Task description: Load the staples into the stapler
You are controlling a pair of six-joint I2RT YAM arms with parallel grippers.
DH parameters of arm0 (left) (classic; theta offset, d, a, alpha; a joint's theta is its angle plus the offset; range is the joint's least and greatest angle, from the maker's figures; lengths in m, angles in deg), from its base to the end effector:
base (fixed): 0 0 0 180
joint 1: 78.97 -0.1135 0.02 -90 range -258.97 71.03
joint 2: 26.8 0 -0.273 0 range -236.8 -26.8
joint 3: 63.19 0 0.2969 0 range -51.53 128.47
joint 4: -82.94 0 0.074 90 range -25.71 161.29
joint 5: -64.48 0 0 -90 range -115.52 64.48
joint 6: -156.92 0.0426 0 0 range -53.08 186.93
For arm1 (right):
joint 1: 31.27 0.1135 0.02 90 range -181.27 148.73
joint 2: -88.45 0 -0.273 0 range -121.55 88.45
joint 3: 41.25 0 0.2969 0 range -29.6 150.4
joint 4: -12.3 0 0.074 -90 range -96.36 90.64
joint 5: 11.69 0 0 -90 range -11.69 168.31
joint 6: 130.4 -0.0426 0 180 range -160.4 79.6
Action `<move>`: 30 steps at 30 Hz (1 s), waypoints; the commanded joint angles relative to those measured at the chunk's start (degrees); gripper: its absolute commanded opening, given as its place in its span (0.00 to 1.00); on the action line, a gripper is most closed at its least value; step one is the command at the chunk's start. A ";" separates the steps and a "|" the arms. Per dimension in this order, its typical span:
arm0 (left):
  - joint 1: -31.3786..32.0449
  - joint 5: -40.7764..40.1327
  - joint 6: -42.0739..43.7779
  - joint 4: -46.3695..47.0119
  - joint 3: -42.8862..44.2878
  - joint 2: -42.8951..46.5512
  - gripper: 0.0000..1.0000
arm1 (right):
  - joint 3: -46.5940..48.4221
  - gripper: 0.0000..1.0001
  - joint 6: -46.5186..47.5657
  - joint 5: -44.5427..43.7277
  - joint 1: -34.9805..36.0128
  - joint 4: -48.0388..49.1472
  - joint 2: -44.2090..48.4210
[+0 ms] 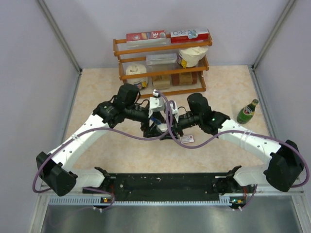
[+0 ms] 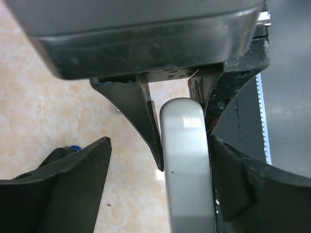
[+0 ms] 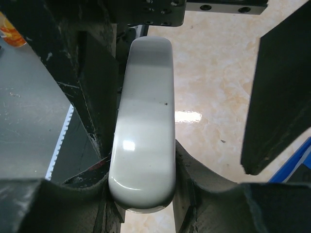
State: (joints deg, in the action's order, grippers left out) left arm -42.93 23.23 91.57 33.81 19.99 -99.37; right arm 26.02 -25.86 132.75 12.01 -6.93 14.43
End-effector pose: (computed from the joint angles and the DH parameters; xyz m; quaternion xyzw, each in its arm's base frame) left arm 0.2318 -0.2082 0.3651 0.5692 0.6175 -0.4092 0.3567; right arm 0.2154 0.2504 0.2978 -0.5768 0.5429 0.4927 0.3604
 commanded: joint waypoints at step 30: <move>-4.74 1.87 -11.20 11.19 -0.34 5.34 0.06 | -1.83 0.09 2.50 4.89 -4.79 1.86 2.83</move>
State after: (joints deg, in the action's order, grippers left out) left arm -45.99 25.31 82.72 38.99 19.27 -96.20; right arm 25.04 -24.08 133.27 8.12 -4.71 14.58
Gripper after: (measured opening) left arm 0.273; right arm 0.329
